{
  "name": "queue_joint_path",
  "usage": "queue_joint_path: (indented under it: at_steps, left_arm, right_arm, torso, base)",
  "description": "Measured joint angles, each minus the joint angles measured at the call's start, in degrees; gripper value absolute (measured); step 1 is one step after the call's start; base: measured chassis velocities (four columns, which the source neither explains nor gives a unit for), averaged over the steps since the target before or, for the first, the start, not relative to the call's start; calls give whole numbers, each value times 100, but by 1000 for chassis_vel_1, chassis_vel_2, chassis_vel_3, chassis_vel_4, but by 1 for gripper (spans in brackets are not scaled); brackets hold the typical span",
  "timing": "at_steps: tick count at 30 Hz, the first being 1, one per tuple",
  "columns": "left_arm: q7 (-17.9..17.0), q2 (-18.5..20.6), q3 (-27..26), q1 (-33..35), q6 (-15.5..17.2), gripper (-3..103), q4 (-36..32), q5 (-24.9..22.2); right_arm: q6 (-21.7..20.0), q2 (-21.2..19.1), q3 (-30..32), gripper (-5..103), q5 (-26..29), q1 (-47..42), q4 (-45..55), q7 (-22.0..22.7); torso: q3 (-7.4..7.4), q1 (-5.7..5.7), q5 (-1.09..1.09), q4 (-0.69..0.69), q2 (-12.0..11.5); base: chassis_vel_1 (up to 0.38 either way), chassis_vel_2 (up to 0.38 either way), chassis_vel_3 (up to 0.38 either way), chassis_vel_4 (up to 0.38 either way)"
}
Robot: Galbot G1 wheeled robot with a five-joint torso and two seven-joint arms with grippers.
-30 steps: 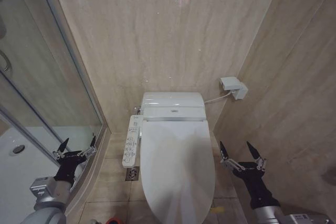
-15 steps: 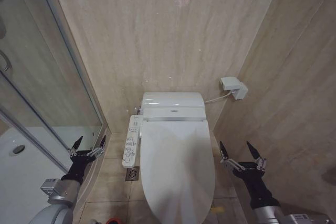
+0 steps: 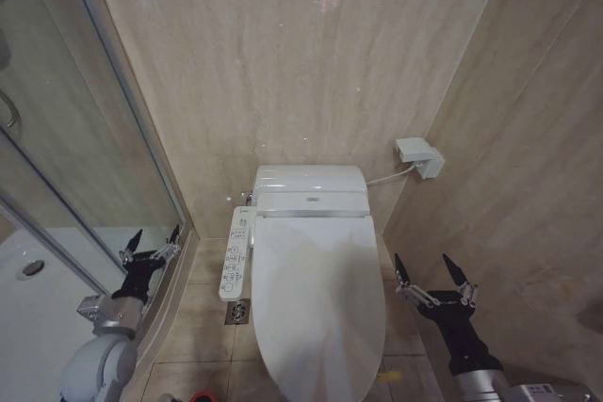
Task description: Open the toilet lid, clean the toilet bowl with a toilet brush, close the toilet lid, and flush.
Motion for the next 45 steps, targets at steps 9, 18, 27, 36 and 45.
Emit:
queue_joint_path:
  at_steps: [9,18,27,36,45]
  left_arm:
    - [257,351,267,-449,-133,96,675,-135]
    - [199,738,657,-1039,-336,94,1412,-111]
    - [339,819,1138,-1292,-350,83,1638,-112]
    - [1099,1127,1524,-2003,-713,87,2415,-182]
    - [1413,1185,1882,-2450,-974,78,3065,-181]
  right_arm:
    - [0,0,0,100,0,0,0,0]
    - [0,0,0,100,0,0,0,0]
    - [0,1,0,100,0,0,0,0]
    - [0,0,0,100,0,0,0,0]
    - [0,0,0,100,0,0,0,0]
  torso:
    - [0,0,0,0,0]
    - [0,0,1,-1,0]
    - [0,0,1,0,0]
    - [0,0,1,0,0]
    - [0,0,1,-1,0]
  base:
    - [0,0,0,0]
    - [0,0,0,0]
    - [0,0,0,0]
    - [0,0,0,0]
    - [0,0,0,0]
